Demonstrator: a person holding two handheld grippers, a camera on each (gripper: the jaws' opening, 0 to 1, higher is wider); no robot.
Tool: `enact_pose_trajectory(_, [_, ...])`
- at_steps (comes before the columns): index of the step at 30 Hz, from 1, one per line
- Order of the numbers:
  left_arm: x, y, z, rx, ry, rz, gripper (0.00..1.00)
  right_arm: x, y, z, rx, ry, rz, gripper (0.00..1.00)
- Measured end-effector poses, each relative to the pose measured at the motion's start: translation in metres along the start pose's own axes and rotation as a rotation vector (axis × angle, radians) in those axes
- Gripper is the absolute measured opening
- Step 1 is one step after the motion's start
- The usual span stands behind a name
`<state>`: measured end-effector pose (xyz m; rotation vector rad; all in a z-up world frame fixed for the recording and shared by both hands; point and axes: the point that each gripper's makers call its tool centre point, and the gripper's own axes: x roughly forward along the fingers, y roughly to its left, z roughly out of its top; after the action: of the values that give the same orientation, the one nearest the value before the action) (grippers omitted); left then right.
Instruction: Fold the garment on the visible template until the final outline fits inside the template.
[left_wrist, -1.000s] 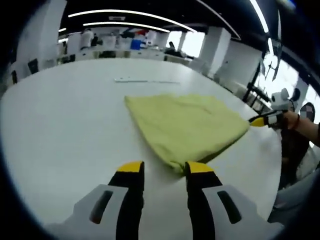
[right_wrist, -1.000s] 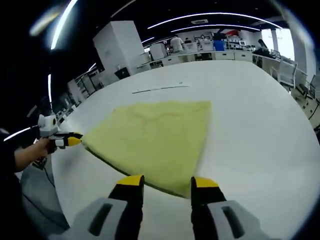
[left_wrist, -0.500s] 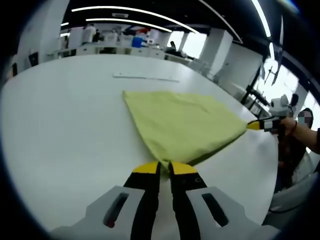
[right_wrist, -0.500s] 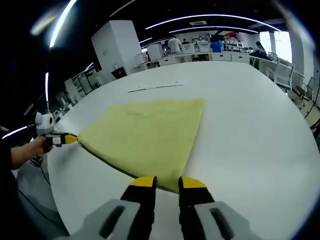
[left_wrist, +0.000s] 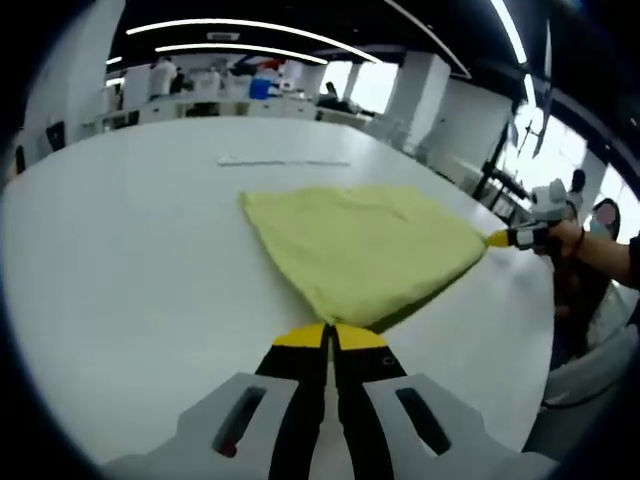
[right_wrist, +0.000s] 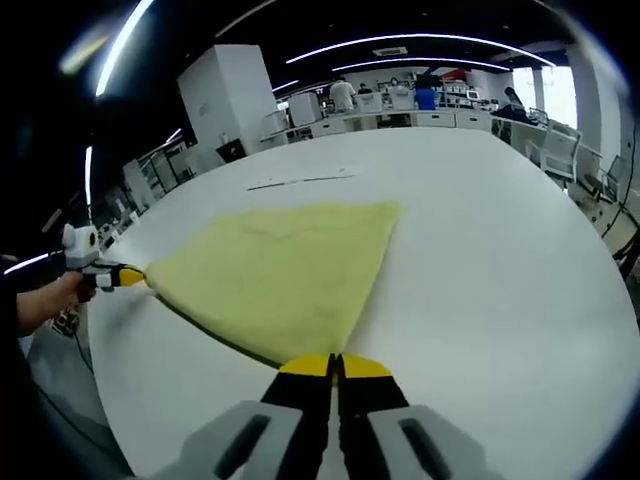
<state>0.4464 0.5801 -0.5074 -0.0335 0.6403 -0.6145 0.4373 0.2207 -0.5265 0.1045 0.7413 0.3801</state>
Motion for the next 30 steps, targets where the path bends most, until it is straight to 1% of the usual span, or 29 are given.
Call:
enact_pose_trajectory(1, [-0.001,0.002,-0.001,0.030,0.011,-0.002,0.00,-0.001,-0.005,-0.001,0.003,0.000,-0.014,0.00])
enact_pose_trajectory(3, [-0.002,0.003,-0.001,0.027,0.008,-0.011,0.00,0.000,-0.007,-0.001,0.023,-0.004,-0.005,0.00])
enact_pose_trajectory(7, [-0.001,0.000,-0.007,0.082,0.041,-0.006,0.00,-0.002,-0.002,-0.003,0.022,0.001,-0.007,0.00])
enact_pose_trajectory(9, [-0.001,-0.001,-0.009,0.141,0.062,-0.005,0.00,-0.001,-0.005,-0.002,0.023,0.001,-0.006,0.00])
enact_pose_trajectory(10, [-0.001,-0.002,-0.010,0.190,0.079,-0.006,0.00,-0.001,-0.005,-0.003,0.023,0.005,-0.005,0.00])
enact_pose_trajectory(12, [-0.001,-0.004,-0.013,0.243,0.099,-0.014,0.00,0.000,-0.005,-0.005,0.016,0.013,-0.007,0.00])
enact_pose_trajectory(15, [-0.001,-0.008,-0.017,0.278,0.121,-0.026,0.00,0.000,-0.005,-0.009,0.000,0.027,-0.014,0.00])
enact_pose_trajectory(24, [-0.006,-0.008,-0.024,0.299,0.140,-0.034,0.00,-0.007,0.000,-0.017,0.001,0.049,0.001,0.00])
enact_pose_trajectory(28, [-0.008,-0.007,-0.026,0.290,0.140,-0.029,0.00,-0.010,0.002,-0.021,-0.003,0.059,0.007,0.00])
enact_pose_trajectory(30, [-0.010,-0.009,-0.029,0.283,0.142,-0.033,0.00,-0.012,0.003,-0.023,-0.004,0.061,0.009,0.00])
